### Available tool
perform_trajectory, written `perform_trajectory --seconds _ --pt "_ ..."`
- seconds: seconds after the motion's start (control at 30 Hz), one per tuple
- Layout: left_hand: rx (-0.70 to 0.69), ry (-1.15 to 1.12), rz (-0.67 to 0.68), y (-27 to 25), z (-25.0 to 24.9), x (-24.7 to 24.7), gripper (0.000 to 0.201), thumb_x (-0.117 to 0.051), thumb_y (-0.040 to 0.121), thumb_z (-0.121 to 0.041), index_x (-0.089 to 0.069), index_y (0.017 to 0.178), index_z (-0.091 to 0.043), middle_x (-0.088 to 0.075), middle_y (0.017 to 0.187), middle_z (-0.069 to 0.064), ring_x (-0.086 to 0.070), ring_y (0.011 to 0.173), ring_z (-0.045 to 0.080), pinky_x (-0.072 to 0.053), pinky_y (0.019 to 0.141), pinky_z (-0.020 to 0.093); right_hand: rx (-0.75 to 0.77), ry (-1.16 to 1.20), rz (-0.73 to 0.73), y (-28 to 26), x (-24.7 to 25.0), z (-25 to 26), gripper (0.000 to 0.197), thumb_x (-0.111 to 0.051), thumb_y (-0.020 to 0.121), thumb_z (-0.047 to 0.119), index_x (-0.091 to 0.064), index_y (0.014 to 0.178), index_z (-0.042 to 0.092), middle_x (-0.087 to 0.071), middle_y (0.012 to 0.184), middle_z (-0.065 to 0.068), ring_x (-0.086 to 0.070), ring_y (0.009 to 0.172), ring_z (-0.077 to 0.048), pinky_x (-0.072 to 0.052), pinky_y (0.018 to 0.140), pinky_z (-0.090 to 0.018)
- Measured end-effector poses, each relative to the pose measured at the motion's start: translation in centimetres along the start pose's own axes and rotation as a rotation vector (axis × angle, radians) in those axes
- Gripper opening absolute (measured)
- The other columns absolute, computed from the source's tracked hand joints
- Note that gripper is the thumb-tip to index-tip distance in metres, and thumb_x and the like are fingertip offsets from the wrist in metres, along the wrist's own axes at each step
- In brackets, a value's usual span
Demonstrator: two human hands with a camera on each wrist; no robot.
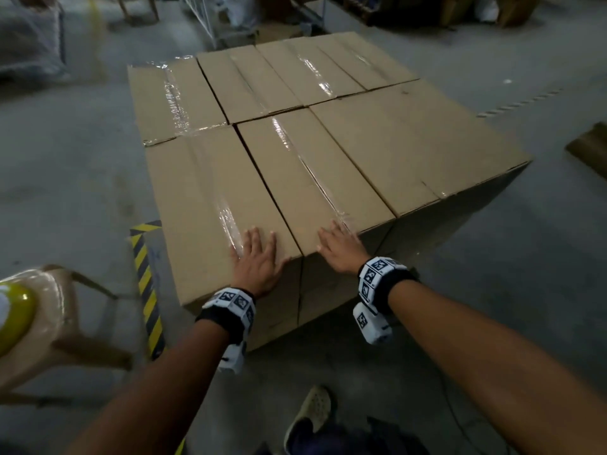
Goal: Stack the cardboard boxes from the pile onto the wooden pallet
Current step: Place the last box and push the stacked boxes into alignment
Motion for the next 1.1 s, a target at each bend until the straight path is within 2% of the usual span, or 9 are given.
perform_trajectory --seconds 0.1,0.17,0.3,0.47,0.6,0.77,0.87,0.97,1.1 --pt "-0.02 -0.037 -0.028 -0.8 -0.7 0.7 0.074 -0.018 0.101 -0.064 -0.006 0.162 -0.023 0.008 0.169 0.013 0.008 0.155 0.032 -0.004 0.121 0.061 0.016 0.136 -0.029 -1.9 -0.2 -0.9 0.055 -0.043 0.103 0.037 -0.03 0.152 0.015 -0.013 0.164 -0.012 -0.004 0.153 -0.028 -0.02 0.121 -0.05" --pt "-0.031 -0.08 -0.054 -1.5 -1.5 1.0 0.073 -0.021 0.102 -0.063 -0.01 0.161 -0.021 0.004 0.169 0.013 0.005 0.155 0.032 -0.005 0.122 0.06 -0.012 0.21 -0.07 -3.4 0.0 -2.2 0.058 -0.048 0.102 0.035 -0.03 0.152 0.014 -0.012 0.165 -0.011 -0.006 0.153 -0.027 -0.025 0.12 -0.048" --pt "-0.033 -0.096 -0.084 -2.1 -4.0 1.8 0.069 -0.026 0.104 -0.057 -0.015 0.16 -0.019 0.0 0.169 0.014 0.002 0.156 0.032 -0.009 0.123 0.058 -0.097 0.296 -0.098 -6.2 0.7 -5.6 0.071 -0.054 0.099 0.035 -0.017 0.158 0.02 -0.001 0.166 -0.007 0.001 0.153 -0.024 -0.017 0.121 -0.044" --pt "-0.081 -0.07 -0.118 0.9 -9.1 3.6 0.07 -0.03 0.104 -0.057 -0.017 0.16 -0.018 -0.004 0.168 0.015 -0.001 0.156 0.032 -0.012 0.123 0.056 -0.127 0.304 -0.17 -6.4 4.6 -10.8 0.069 -0.055 0.099 0.036 -0.022 0.157 0.018 -0.008 0.166 -0.007 -0.008 0.153 -0.024 -0.021 0.119 -0.043" --pt "-0.132 -0.053 -0.162 5.6 -15.0 4.5 0.074 -0.037 0.102 -0.058 -0.018 0.159 -0.016 -0.008 0.168 0.014 -0.003 0.156 0.031 -0.013 0.123 0.054 -0.107 0.256 -0.203 -3.3 8.4 -15.8 0.067 -0.049 0.101 0.039 -0.019 0.157 0.018 -0.009 0.166 -0.007 -0.009 0.153 -0.025 -0.02 0.119 -0.045" --pt "-0.133 -0.008 -0.094 11.6 -21.5 2.3 0.085 -0.041 0.099 -0.062 -0.008 0.161 -0.015 0.001 0.169 0.014 0.006 0.156 0.03 -0.006 0.125 0.054 -0.011 0.05 -0.223 2.6 11.3 -22.2 0.059 -0.037 0.104 0.039 -0.02 0.156 0.016 -0.008 0.166 -0.011 -0.006 0.153 -0.028 -0.014 0.122 -0.047" --pt "-0.088 0.059 -0.03 13.5 -23.0 -0.2 0.093 -0.037 0.096 -0.07 0.002 0.161 -0.017 0.011 0.168 0.014 0.013 0.155 0.031 0.003 0.122 0.059 0.015 -0.081 -0.156 5.3 10.0 -24.1 0.059 -0.025 0.104 0.045 -0.017 0.156 0.019 -0.007 0.166 -0.011 -0.004 0.153 -0.029 -0.011 0.122 -0.053" --pt "-0.045 0.099 -0.088 13.6 -22.3 -2.1 0.093 -0.02 0.093 -0.078 0.013 0.159 -0.021 0.017 0.167 0.011 0.016 0.154 0.03 0.007 0.121 0.056 0.024 -0.149 -0.167 6.0 7.8 -23.6 0.06 -0.017 0.104 0.046 -0.013 0.158 0.021 -0.006 0.166 -0.011 -0.002 0.153 -0.029 -0.007 0.12 -0.059" --pt "-0.063 0.104 -0.144 13.2 -21.5 -3.1 0.092 -0.015 0.092 -0.08 0.006 0.16 -0.022 0.011 0.168 0.011 0.009 0.155 0.03 0.001 0.122 0.058 0.05 -0.153 -0.179 6.0 7.1 -23.0 0.062 -0.007 0.102 0.045 -0.009 0.158 0.019 -0.002 0.166 -0.012 -0.001 0.153 -0.03 -0.008 0.119 -0.062"
Point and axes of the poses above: each hand's wrist, its own y-axis towards the middle knuckle, its own x-axis out of the back of the hand, z = x × y, the point moved 6 cm from there along y, towards the middle knuckle
